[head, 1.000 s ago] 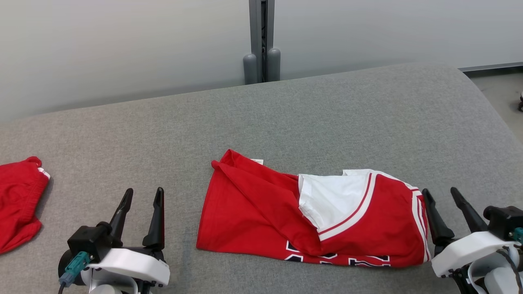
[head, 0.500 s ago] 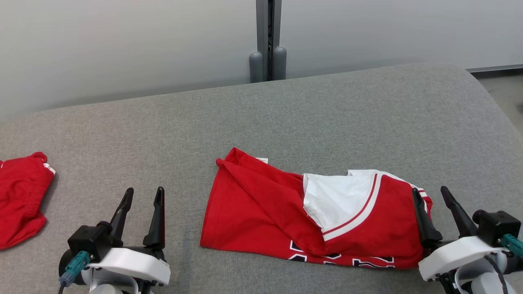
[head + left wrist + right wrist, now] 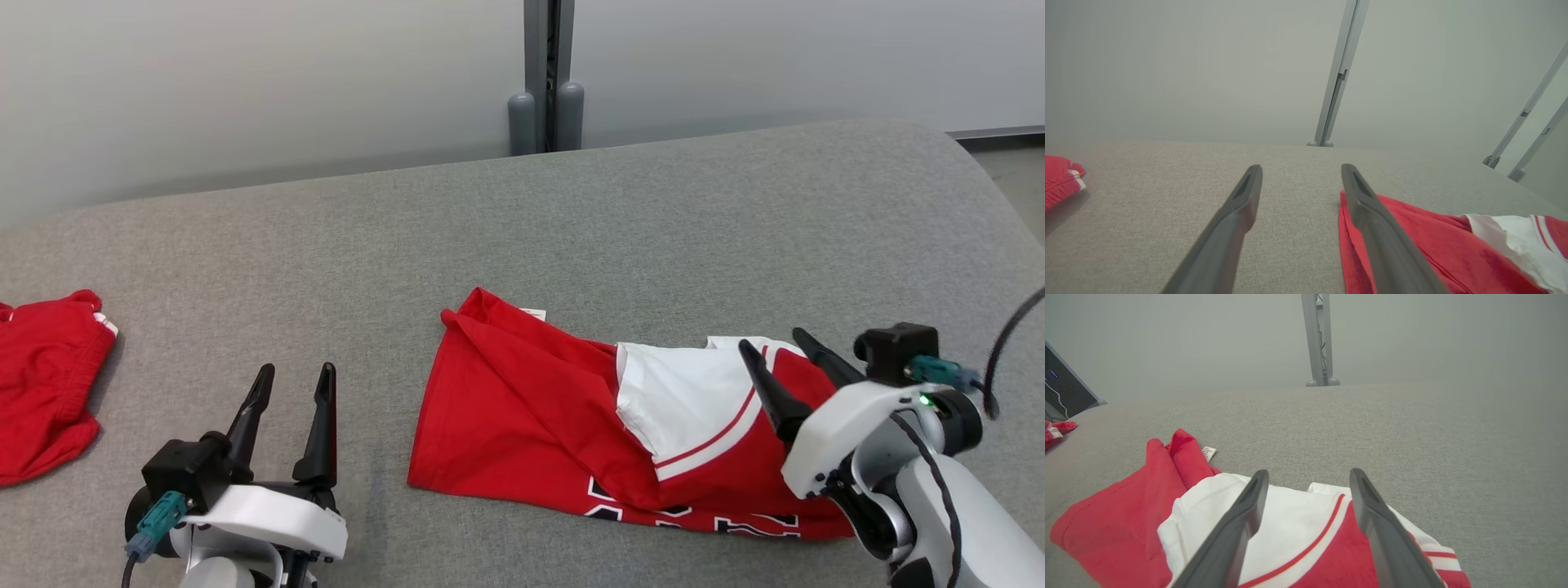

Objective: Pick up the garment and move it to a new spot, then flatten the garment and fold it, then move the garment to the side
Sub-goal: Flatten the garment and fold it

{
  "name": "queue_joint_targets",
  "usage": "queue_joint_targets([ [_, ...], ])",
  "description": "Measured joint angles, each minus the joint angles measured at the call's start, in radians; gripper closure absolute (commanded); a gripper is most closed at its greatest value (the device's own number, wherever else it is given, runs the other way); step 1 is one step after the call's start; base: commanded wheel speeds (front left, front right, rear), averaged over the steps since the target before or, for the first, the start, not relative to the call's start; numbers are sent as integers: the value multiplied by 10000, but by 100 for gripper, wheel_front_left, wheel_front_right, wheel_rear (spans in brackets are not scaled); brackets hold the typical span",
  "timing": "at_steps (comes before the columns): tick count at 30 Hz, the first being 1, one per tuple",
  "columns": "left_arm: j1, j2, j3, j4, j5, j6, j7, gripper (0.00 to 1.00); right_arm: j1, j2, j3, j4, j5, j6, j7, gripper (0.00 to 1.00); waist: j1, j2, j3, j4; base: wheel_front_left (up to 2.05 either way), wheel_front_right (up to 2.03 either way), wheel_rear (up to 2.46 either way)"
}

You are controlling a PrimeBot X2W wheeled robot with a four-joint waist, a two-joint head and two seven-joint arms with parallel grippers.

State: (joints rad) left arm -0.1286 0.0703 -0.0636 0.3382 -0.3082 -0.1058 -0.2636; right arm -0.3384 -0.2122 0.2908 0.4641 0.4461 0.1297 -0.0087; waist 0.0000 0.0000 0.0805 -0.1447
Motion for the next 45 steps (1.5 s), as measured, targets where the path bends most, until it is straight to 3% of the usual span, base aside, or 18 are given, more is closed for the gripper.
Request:
queue_joint_targets([
  [6,-54,-56,-79,88,-29,0,0,0,-994,46,1636,136,1129,0,1358,0,0,0,143,450,0,0,0],
  [11,-142,-92,-73,146,-61,-2,2,0,-1486,190,2343,711,1595,0,1603,0,0,0,213,864,0,0,0],
  [24,-152,-151,-42,194,-94,-27,0,0,-2130,754,2029,2775,1022,0,2366,0,0,0,123,1585,0,0,0],
  [25,-144,-153,-36,199,-94,-31,0,0,-2118,790,1981,2846,982,0,2399,10,0,0,100,1588,0,0,0],
  [29,-72,-157,2,203,-90,-29,0,0,-2050,869,1689,2943,788,0,2458,100,0,0,14,1542,0,0,0],
  [35,-9,-163,29,184,-19,-29,0,0,-1905,980,1198,2778,454,0,1979,100,-1,0,-97,1403,0,0,0],
  [45,37,-165,-4,159,-6,-29,0,0,-2015,955,-155,1908,-255,0,305,100,0,0,-148,1096,0,0,0],
])
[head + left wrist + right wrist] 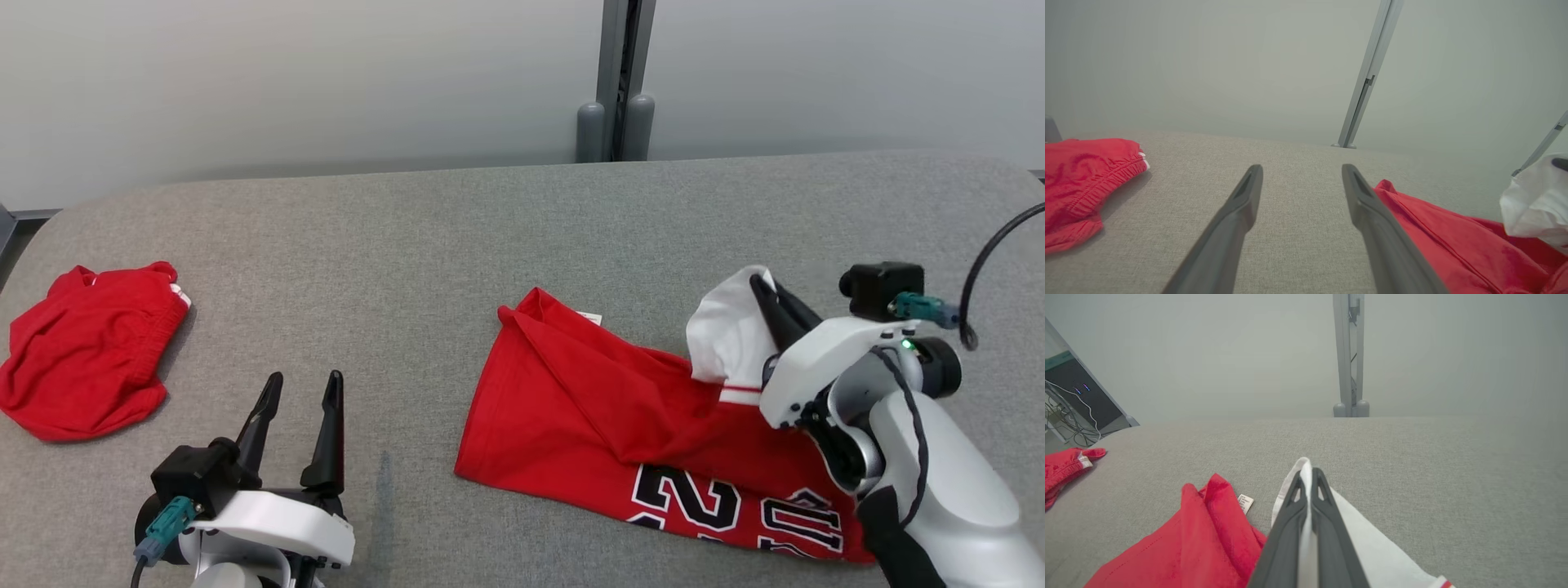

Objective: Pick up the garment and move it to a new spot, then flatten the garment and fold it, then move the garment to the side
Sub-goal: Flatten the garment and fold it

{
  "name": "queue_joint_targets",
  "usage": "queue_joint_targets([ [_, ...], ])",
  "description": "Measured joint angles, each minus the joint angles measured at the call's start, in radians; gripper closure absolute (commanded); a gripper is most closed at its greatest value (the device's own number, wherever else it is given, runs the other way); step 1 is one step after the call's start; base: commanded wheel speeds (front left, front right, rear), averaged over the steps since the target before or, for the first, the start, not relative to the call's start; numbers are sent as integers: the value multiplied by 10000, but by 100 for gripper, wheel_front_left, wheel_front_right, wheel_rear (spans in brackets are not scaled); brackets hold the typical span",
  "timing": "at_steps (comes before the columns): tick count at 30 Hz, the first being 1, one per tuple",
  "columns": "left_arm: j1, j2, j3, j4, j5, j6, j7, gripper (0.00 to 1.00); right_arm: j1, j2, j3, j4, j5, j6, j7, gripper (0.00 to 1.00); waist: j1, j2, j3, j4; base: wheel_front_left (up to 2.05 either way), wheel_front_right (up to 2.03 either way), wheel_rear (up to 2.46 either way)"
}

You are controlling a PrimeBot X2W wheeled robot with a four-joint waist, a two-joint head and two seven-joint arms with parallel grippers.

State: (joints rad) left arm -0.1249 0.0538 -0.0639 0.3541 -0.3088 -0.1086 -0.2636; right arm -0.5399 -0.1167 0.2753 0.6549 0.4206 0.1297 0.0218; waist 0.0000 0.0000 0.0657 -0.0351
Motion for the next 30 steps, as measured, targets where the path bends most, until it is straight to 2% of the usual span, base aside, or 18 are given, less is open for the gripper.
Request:
queue_joint_targets([
  [6,-75,-8,-121,-4,-13,-4,0,0,-885,-38,-205,-171,82,0,-581,100,0,0,199,110,0,0,0],
  [11,-253,-17,-159,36,-73,-6,0,0,-2100,-192,-73,556,418,0,-1062,100,0,0,412,378,0,0,0],
  [17,-452,-21,-178,54,-100,-44,0,0,-3954,-247,357,1469,872,0,-2203,100,0,0,671,717,0,0,0],
  [22,-495,-29,-146,59,-117,-46,0,0,-5336,-362,594,1843,1256,0,-2696,100,0,0,825,863,0,0,0],
  [27,-482,-31,-36,59,-153,-46,0,0,-5768,-545,826,1574,1486,0,-2800,100,0,0,859,733,0,0,0],
  [30,-461,-33,4,79,-169,-46,0,0,-5562,-608,926,988,1521,0,-2824,100,0,0,841,511,0,0,0],
])
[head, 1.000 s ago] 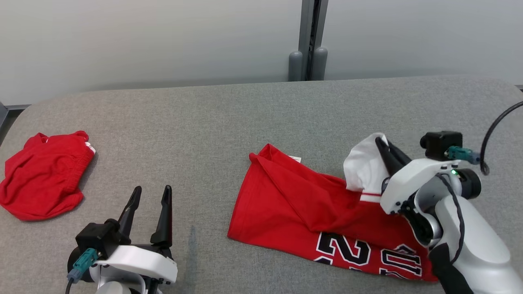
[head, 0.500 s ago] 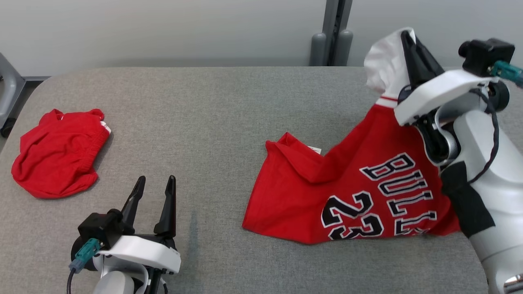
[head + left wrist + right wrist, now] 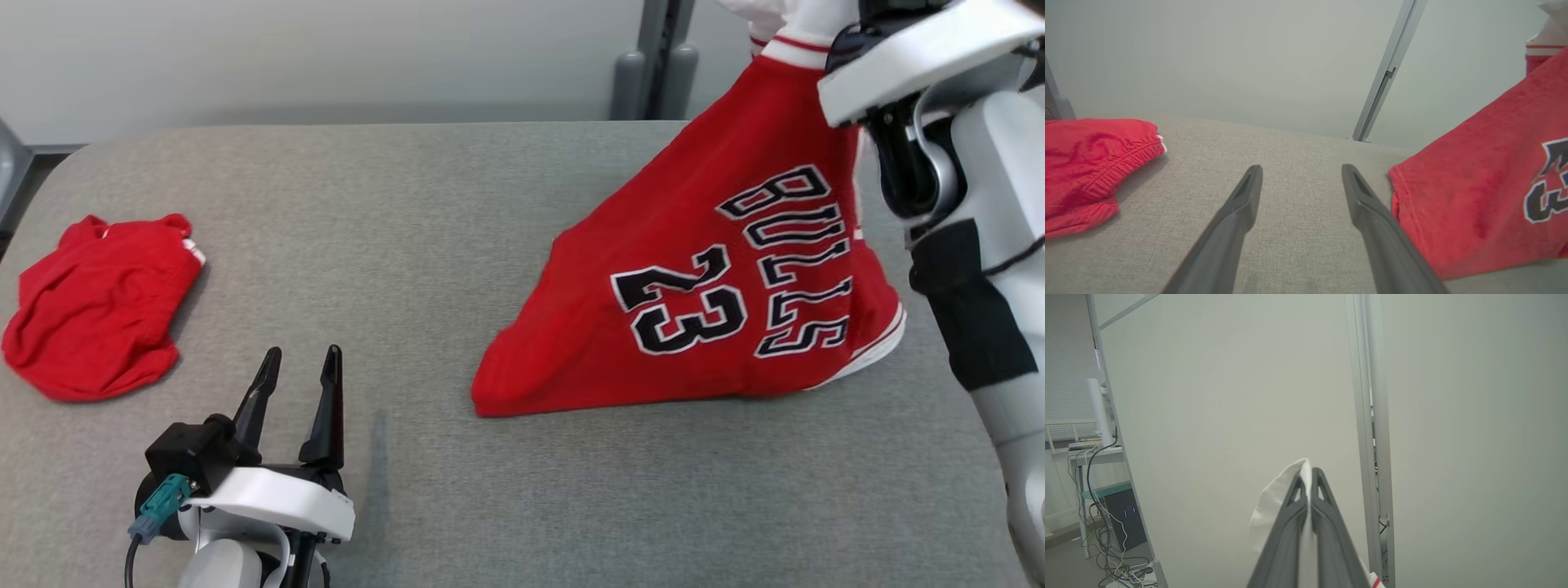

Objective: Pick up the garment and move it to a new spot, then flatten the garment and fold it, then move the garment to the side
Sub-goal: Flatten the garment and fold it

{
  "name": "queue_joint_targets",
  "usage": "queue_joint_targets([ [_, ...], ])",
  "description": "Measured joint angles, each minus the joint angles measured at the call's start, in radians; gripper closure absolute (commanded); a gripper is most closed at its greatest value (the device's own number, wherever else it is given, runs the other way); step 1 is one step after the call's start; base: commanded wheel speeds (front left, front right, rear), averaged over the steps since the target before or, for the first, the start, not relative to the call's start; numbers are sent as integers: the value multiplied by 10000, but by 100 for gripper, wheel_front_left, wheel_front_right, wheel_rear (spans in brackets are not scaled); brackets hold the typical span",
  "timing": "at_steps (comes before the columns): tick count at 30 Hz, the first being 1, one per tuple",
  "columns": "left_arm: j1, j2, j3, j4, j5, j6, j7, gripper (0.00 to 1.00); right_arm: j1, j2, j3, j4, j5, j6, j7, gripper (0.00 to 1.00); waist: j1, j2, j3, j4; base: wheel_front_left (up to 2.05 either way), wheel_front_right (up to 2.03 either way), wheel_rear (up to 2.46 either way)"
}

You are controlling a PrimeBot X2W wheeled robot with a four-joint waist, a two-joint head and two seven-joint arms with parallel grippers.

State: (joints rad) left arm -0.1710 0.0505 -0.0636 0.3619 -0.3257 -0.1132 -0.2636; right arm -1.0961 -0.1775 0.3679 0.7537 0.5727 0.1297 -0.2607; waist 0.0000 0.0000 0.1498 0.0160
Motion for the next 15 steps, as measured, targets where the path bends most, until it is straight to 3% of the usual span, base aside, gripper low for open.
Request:
queue_joint_targets([
  [9,12,23,38,21,29,-13,0,0,1929,-362,-297,-1227,-21,0,-10,100,0,0,-64,-775,0,0,0],
  [15,22,75,65,35,73,-15,0,0,3876,-568,-1099,-2268,-178,0,-12,100,0,0,-48,-1323,0,0,0],
])
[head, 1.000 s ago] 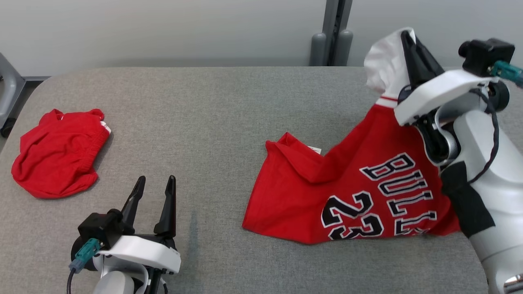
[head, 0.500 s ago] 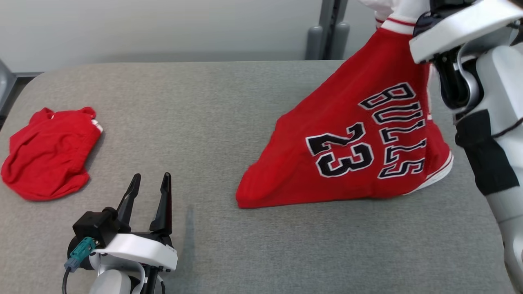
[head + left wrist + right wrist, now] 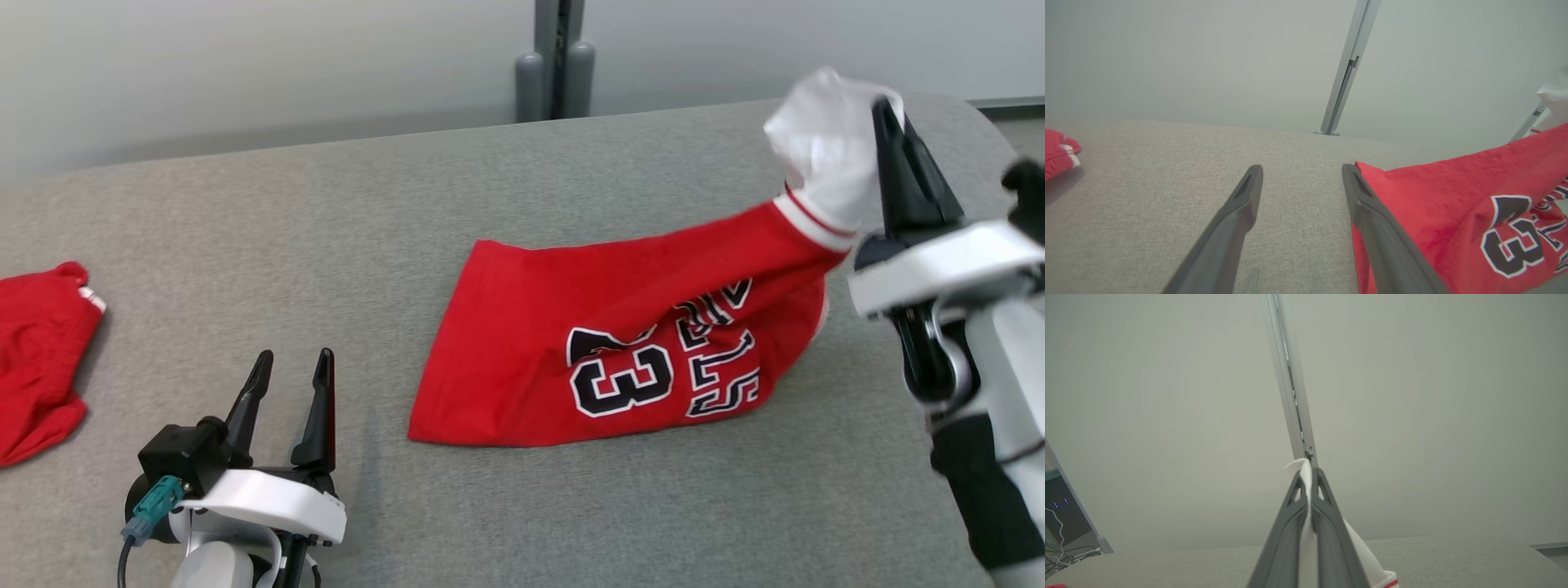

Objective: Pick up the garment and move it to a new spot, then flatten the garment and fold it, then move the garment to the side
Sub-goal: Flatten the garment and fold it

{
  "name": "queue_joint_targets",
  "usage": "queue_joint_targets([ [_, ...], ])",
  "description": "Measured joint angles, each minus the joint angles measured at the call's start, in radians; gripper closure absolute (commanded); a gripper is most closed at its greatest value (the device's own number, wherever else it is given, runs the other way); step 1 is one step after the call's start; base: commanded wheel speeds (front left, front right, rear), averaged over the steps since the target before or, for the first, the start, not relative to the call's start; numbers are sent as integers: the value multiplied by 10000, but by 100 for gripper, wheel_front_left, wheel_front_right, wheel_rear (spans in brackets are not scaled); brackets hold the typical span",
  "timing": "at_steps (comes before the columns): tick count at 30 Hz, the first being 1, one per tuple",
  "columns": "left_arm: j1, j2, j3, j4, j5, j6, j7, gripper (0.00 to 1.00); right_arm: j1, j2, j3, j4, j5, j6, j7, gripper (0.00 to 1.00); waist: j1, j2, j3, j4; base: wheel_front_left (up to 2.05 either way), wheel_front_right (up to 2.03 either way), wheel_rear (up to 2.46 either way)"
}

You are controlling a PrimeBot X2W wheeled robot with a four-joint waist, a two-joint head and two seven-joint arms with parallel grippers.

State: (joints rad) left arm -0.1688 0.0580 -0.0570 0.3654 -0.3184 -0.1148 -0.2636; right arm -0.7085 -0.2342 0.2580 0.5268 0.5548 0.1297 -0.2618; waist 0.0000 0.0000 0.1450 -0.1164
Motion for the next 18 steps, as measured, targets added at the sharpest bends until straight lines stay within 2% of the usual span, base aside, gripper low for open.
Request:
queue_joint_targets([
  [5,8,73,-12,58,-2,-4,2,0,1753,27,-742,-738,-238,0,0,100,0,0,4,-396,0,0,0],
  [9,6,111,-38,81,-2,-17,0,0,3466,318,-1384,-1262,-343,0,148,100,0,0,-25,-641,0,0,0],
  [18,5,190,-109,100,-2,-33,2,0,5127,894,-2136,-1294,-543,0,775,100,0,0,73,-849,0,0,0],
])
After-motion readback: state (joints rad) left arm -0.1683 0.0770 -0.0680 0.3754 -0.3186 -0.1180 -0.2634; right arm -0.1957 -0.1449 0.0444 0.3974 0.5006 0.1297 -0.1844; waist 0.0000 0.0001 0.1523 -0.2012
